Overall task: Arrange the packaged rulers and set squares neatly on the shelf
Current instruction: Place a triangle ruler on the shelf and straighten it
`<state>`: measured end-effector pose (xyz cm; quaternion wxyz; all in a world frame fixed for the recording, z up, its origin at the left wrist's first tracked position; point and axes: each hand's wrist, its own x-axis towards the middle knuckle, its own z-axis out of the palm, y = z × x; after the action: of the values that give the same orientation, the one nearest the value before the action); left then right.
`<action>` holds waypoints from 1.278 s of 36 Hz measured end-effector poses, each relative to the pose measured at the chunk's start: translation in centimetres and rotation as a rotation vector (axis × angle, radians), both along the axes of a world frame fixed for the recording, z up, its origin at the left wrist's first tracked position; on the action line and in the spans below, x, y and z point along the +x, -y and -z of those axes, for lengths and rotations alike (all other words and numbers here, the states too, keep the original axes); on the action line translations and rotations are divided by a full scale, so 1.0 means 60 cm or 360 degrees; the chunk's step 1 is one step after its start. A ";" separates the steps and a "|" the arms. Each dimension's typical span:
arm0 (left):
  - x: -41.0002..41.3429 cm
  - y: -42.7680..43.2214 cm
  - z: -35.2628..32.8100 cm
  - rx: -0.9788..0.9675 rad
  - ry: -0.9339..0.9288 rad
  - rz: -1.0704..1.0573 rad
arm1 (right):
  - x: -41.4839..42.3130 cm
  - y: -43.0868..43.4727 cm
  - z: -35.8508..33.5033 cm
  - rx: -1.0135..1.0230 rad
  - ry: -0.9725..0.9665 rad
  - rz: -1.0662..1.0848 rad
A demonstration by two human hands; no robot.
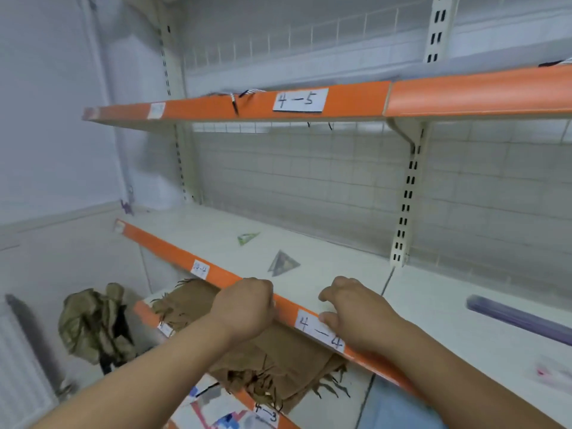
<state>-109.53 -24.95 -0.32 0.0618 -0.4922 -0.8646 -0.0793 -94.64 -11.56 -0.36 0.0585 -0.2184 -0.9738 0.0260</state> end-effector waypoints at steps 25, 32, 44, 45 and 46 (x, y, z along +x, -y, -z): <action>-0.314 -0.035 0.007 -0.0067 0.0177 -0.0028 | -0.311 -0.089 0.017 -0.0006 0.0149 0.0355; -0.372 -0.113 0.008 -0.0082 0.0137 0.0019 | -0.363 -0.132 0.012 -0.0104 0.0331 0.0540; -0.431 -0.224 0.021 -0.0165 0.0188 0.0318 | -0.411 -0.152 0.034 -0.0355 0.0471 0.0688; -0.435 -0.231 0.023 -0.0173 0.0198 0.0350 | -0.413 -0.153 0.035 -0.0386 0.0477 0.0697; -0.438 -0.238 0.025 -0.0185 0.0206 0.0383 | -0.415 -0.153 0.037 -0.0404 0.0477 0.0704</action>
<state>-135.79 -10.69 -1.82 -0.0324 -0.5889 -0.8047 -0.0675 -119.54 -2.38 -2.59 -0.1094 -0.4323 -0.8893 0.1016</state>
